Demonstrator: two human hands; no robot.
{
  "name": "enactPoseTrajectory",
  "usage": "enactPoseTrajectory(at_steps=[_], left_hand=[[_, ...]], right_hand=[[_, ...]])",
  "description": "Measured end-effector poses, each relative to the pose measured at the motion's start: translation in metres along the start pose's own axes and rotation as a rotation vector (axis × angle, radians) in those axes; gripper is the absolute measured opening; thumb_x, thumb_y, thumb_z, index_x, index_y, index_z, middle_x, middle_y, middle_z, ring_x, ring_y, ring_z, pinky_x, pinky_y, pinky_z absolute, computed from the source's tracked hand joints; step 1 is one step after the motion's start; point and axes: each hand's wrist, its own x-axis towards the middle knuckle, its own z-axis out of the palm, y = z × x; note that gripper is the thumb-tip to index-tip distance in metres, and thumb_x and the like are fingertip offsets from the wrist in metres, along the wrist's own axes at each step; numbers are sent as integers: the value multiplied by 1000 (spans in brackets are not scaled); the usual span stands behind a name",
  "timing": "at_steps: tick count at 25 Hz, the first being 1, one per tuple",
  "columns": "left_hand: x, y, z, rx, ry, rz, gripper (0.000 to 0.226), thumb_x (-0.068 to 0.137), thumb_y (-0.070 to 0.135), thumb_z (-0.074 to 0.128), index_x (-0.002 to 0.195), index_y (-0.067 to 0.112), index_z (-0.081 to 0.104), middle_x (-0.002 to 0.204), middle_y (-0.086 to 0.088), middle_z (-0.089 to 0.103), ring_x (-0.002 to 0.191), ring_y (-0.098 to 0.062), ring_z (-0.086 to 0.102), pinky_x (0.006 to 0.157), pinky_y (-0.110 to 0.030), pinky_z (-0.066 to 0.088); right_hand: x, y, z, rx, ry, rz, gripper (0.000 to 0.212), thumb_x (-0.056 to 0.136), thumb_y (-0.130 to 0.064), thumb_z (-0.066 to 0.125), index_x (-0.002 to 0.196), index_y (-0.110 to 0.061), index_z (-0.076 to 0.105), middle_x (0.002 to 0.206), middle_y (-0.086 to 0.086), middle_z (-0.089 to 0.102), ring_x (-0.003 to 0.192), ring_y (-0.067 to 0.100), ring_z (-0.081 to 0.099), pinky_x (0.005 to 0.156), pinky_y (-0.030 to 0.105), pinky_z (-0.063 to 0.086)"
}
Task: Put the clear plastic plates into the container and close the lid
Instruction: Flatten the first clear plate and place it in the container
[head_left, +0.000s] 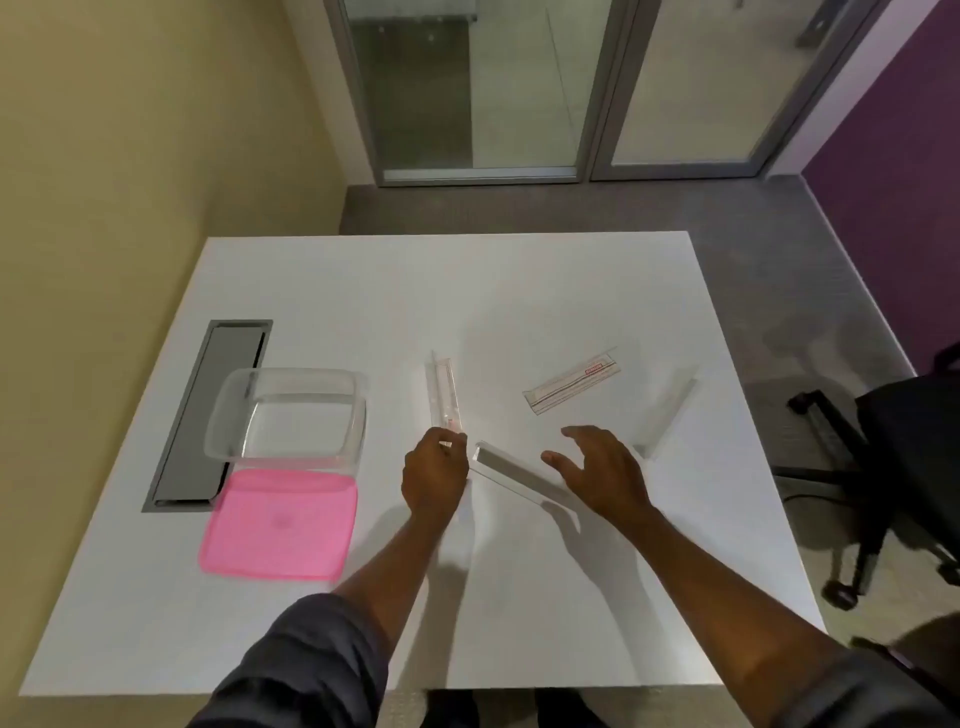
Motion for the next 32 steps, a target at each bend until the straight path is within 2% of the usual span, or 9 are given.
enactPoseTrajectory(at_steps=[5,10,15,20,22,24,25,29,32], left_hand=[[7,-15,38,-473,-226,-351,22,96,17,77,82,2,70,80,-19,68,66,-32,66,58,-32,54],[13,-15,67,-628,-346,-518,20,97,12,78,93,3,60,81,-18,48,56,-22,44,52,-24,35],[21,-12,85,-698,-373,-557,19,101,16,75,101,-2,67,80,-18,56,56,-21,52,53,-26,50],[23,-11,95,-773,-413,-515,28,108,6,60,81,4,53,75,-12,44,48,-15,45,46,-21,41],[23,-12,98,-758,-368,-526,19,105,6,66,90,-4,65,80,-18,59,62,-20,65,64,-24,62],[22,-12,101,-768,-318,-543,21,102,7,72,112,-11,72,93,-23,70,90,-29,74,98,-40,64],[22,-12,101,-775,-305,-548,26,102,7,72,119,-13,71,97,-24,72,95,-31,73,103,-43,62],[20,-12,100,-716,-271,-543,29,101,7,73,123,-13,71,114,-32,78,84,-28,75,73,-29,67],[15,-16,97,-707,-279,-543,29,101,4,72,125,-11,70,116,-32,78,92,-34,80,100,-41,63]], right_hand=[[-7,19,14,-1,-171,79,46,100,-40,73,137,-14,70,139,3,71,128,21,65,107,37,54],[-11,38,29,-80,-212,49,26,102,-24,69,124,-12,77,123,5,76,116,24,69,97,39,57],[-10,46,38,-138,-231,20,15,101,-25,67,99,-15,78,97,2,74,94,22,68,74,36,58],[-6,51,41,-89,-236,15,14,101,-23,67,100,-17,80,96,1,74,93,22,67,75,39,59],[-6,53,43,-78,-236,11,13,99,-23,68,100,-17,80,96,2,74,93,23,67,74,39,58],[-7,55,44,-73,-232,14,13,99,-24,69,102,-17,79,98,1,75,95,22,67,75,39,58],[-8,56,45,-63,-227,16,13,99,-24,69,103,-17,79,100,1,75,96,23,67,76,38,58],[-11,59,47,-6,-259,54,23,95,-28,75,113,-15,75,112,3,75,106,25,69,84,41,62],[-12,58,47,21,-319,89,46,91,-35,79,132,-17,67,129,2,71,116,25,67,90,43,64]])
